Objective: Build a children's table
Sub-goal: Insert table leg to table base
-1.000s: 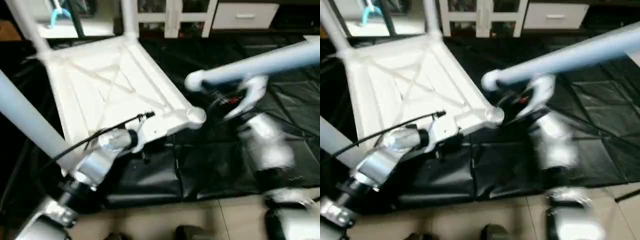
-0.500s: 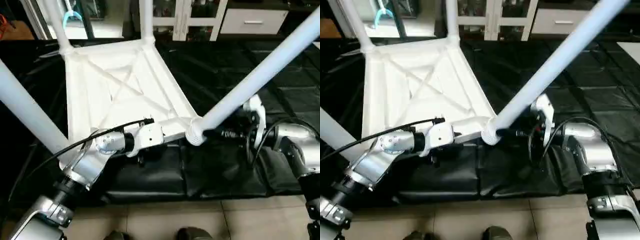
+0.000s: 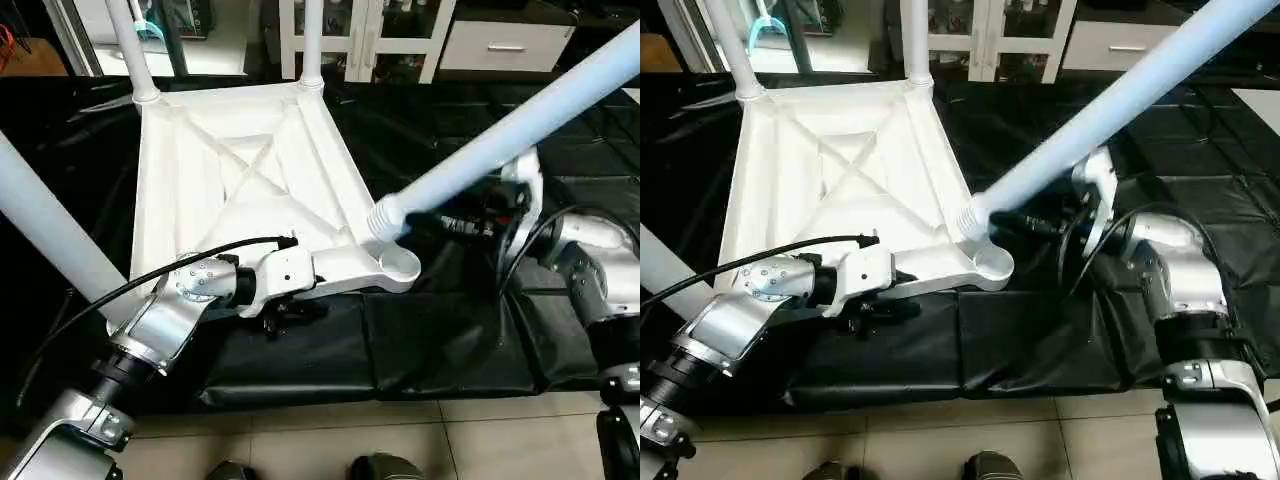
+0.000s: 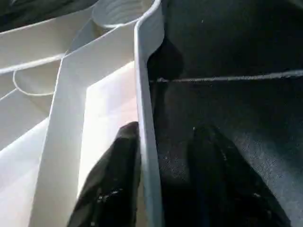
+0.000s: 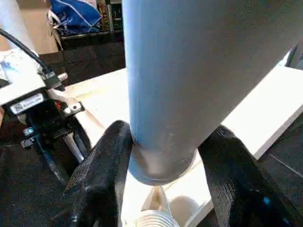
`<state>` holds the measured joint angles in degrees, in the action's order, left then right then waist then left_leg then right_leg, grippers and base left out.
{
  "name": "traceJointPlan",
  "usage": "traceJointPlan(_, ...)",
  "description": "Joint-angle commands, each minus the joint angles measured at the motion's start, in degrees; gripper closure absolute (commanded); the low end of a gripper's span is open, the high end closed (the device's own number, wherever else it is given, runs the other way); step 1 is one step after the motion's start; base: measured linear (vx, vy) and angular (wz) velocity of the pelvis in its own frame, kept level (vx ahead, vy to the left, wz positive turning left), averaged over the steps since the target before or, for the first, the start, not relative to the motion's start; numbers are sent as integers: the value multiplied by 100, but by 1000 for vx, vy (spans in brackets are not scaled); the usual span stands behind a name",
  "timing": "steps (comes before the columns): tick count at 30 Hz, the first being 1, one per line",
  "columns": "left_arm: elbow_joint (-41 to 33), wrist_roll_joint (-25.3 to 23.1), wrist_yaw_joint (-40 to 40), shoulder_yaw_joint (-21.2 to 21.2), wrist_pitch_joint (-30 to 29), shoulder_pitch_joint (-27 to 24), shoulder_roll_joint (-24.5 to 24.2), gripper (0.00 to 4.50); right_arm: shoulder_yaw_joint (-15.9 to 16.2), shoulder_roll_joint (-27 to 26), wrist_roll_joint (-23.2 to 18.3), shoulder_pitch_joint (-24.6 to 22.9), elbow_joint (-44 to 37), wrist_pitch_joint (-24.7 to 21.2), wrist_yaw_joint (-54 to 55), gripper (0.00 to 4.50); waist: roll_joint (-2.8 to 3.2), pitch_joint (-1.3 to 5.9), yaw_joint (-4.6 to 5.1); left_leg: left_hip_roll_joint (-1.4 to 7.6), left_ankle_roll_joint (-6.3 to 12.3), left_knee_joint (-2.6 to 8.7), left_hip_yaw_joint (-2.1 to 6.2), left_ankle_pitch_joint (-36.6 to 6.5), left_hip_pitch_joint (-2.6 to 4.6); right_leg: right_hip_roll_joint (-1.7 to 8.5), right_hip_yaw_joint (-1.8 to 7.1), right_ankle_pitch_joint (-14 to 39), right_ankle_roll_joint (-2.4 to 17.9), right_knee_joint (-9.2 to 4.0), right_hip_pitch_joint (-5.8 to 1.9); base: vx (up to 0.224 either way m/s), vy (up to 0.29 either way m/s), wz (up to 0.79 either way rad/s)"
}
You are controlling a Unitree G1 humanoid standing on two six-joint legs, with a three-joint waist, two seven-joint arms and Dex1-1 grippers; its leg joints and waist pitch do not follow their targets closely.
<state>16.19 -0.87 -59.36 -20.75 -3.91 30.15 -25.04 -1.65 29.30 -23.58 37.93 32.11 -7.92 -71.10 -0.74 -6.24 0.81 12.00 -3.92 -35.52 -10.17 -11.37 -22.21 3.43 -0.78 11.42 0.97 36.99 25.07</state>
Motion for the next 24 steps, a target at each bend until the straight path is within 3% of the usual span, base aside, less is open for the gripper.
traceJointPlan(1, -123, 254, -41, 184, -27, 128, 107, 232, 3, 24, 161, 100, -32, 182, 119, 259, -92, 523, 11, 55, 955, 296, -71, 74, 73, 240, 161, -593, 1861, -336, -440, 0, 0, 0)
traceJointPlan(2, -129, 369, -58, 269, -62, 180, 130, 202, 15, 23, 261, 125, 13, 242, 223, 259, -98, 520, 6, 50, 961, 296, -70, 65, 66, 241, 159, -607, 1862, -335, -444, 0, 0, 0)
traceJointPlan(5, -209, 736, -118, 559, -176, 370, 198, 189, -2, 5, 473, 286, 197, 329, 621, 259, -91, 580, 7, 34, 889, 277, -65, 60, 72, 251, 152, -541, 1893, -322, -462, 0, 0, 0)
traceJointPlan(7, -399, 1348, -63, 1069, -497, 665, 335, 187, 31, 35, 728, 497, 338, 290, 1048, 259, -79, 614, 3, 25, 814, 270, -58, 77, 66, 245, 148, -547, 1913, -305, -491, 0, 0, 0)
traceJointPlan(8, -444, 1528, 4, 1216, -620, 735, 400, 172, 46, 48, 779, 530, 341, 277, 1106, 259, -81, 613, 3, 19, 777, 259, -73, 122, 69, 235, 155, -707, 1965, -293, -486, 0, 0, 0)
traceJointPlan(9, -466, 1767, 176, 1440, -743, 847, 528, 172, 74, 66, 802, 565, 318, 179, 1122, 259, -51, 658, -13, 17, 778, 245, -65, 156, 75, 235, 151, -815, 2003, -271, -513, 0, 0, 0)
traceJointPlan(10, -470, 1874, 255, 1544, -788, 893, 586, 155, 92, 70, 807, 577, 307, 135, 1131, 259, -76, 656, -16, 13, 831, 235, -67, 210, 58, 221, 152, -1033, 2035, -264, -517, 0, 0, 0)
traceJointPlan(11, -444, 2225, 758, 1941, -798, 1151, 877, 152, 281, 165, 897, 619, 192, -151, 984, 259, -52, 697, -14, 4, 895, 212, -75, 282, 48, 210, 155, -1287, 2092, -243, -556, 0, 0, 0)
traceJointPlan(12, -425, 2443, 1095, 2193, -789, 1323, 1069, 152, 409, 229, 977, 645, 115, -332, 872, 259, -55, 703, -39, -13, 904, 196, -57, 316, 34, 192, 137, -1392, 2093, -231, -567, 0, 0, 0)
traceJointPlan(13, -447, 2683, 1354, 2398, -838, 1470, 1227, 141, 551, 292, 1057, 672, 22, -535, 743, 259, -22, 709, -47, -10, 925, 198, -53, 329, 36, 192, 142, -1483, 2115, -225, -579, 0, 0, 0)
traceJointPlan(14, -537, 2968, 1517, 2550, -925, 1611, 1368, 124, 726, 378, 1136, 713, -111, -780, 558, 259, -48, 728, -88, -9, 1003, 178, -50, 366, 31, 175, 132, -1689, 2168, -205, -591, 0, 0, 0)
traceJointPlan(15, -689, 3235, 1509, 2598, -1096, 1708, 1444, 112, 900, 433, 1206, 793, -252, -1025, 396, 259, 27, 727, -123, 5, 1016, 174, -37, 371, 40, 192, 126, -1710, 2191, -191, -580, 0, 0, 0)
traceJointPlan(16, -728, 3295, 1514, 2605, -1132, 1737, 1466, 112, 954, 448, 1228, 818, -292, -1090, 348, 259, -31, 723, -145, 20, 1044, 167, -50, 365, 27, 193, 123, -1690, 2156, -199, -575, 0, 0, 0)
traceJointPlan(18, -1027, 3712, 1470, 2664, -1561, 1978, 1625, 96, 1371, 454, 1457, 1112, -487, -1515, 103, 259, 19, 708, -186, 35, 1007, 167, -44, 256, 44, 201, 116, -1469, 2170, -206, -554, 0, 0, 0)
traceJointPlan(20, -1033, 3651, 1471, 2652, -1634, 2028, 1652, 76, 1453, 414, 1529, 1198, -469, -1522, 76, 259, 26, 691, -199, 50, 917, 154, -60, 31, 57, 213, 120, -1042, 2127, -236, -503, 0, 0, 0)
traceJointPlan(23, -1012, 3517, 1503, 2470, -1906, 2051, 1677, 57, 1894, 364, 2026, 1523, -351, -1347, 40, 259, 52, 668, -238, 45, 702, 165, -48, -265, 79, 219, 133, -537, 2010, -271, -494, 0, 0, 0)
traceJointPlan(24, -1012, 3517, 1503, 2470, -1906, 2051, 1677, 53, 1894, 364, 2026, 1523, -351, -1347, 40, 259, 57, 677, -244, 46, 645, 162, -44, -280, 87, 223, 133, -489, 1995, -264, -490, 0, 0, 0)
